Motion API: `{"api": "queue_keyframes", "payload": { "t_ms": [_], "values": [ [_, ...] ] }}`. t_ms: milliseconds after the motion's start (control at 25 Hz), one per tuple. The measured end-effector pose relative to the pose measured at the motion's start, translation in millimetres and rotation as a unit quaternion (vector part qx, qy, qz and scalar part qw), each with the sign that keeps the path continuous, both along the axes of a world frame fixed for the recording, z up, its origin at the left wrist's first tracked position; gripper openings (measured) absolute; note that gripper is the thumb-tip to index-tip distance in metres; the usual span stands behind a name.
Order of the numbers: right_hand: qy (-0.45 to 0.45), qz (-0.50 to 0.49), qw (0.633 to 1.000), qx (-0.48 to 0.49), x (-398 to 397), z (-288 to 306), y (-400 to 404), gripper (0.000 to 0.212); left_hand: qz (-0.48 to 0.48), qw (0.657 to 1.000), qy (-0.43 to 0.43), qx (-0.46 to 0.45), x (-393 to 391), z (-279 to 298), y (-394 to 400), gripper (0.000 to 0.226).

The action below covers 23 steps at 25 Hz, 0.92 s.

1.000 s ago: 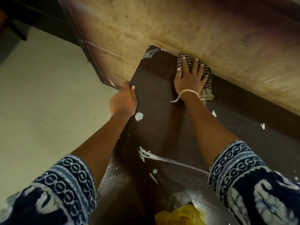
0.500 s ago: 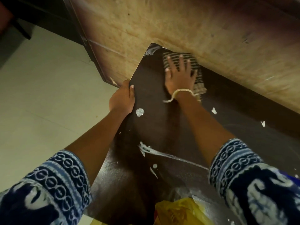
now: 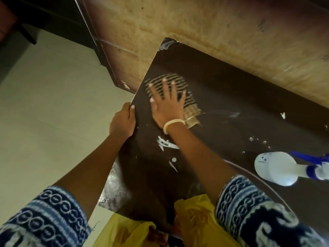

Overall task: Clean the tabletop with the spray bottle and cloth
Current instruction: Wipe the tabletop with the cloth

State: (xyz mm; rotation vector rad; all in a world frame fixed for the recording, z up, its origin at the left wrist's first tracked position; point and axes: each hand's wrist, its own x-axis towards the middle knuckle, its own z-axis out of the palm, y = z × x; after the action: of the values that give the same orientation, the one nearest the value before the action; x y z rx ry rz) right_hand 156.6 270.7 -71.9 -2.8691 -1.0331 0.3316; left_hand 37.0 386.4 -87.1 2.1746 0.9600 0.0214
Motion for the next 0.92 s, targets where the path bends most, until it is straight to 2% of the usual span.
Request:
{"api": "queue_keyframes", "payload": {
  "t_ms": [80,160,240,360,440,520,600,720,840,920],
  "values": [
    [0.01,0.089,0.996,0.003,-30,-2,-12,0.053,0.005,1.0,0.007,0.009,-5,1,-5,0.038],
    [-0.007,0.08,0.997,0.017,2,-1,-33,0.052,0.008,0.999,0.018,0.034,-7,2,-9,0.039],
    [-0.025,-0.051,0.998,0.009,53,0,-68,0.052,0.006,0.997,0.035,0.07,-8,4,-12,0.039],
    [0.006,-0.248,0.969,-0.01,101,3,-137,0.052,0.004,0.994,0.047,0.097,-8,4,-14,0.04],
    [0.016,-0.318,0.948,-0.022,95,5,-151,0.051,0.003,0.993,0.051,0.107,-8,5,-13,0.039],
    [0.018,-0.349,0.937,-0.014,79,4,-128,0.052,0.002,0.993,0.054,0.108,-8,4,-12,0.04],
    [0.003,-0.286,0.958,-0.006,60,1,-86,0.054,-0.001,0.994,0.052,0.101,-8,5,-13,0.04],
    [-0.003,-0.053,0.999,-0.005,4,0,-32,0.054,0.002,0.997,0.035,0.067,-10,5,-10,0.04],
    [-0.003,0.164,0.986,-0.02,-65,3,-46,0.051,0.018,1.0,0.004,-0.005,-16,7,-7,0.039],
    [0.01,0.237,0.971,-0.015,-70,3,-89,0.049,0.025,1.0,0.009,-0.012,-23,7,-9,0.042]
  ]
}}
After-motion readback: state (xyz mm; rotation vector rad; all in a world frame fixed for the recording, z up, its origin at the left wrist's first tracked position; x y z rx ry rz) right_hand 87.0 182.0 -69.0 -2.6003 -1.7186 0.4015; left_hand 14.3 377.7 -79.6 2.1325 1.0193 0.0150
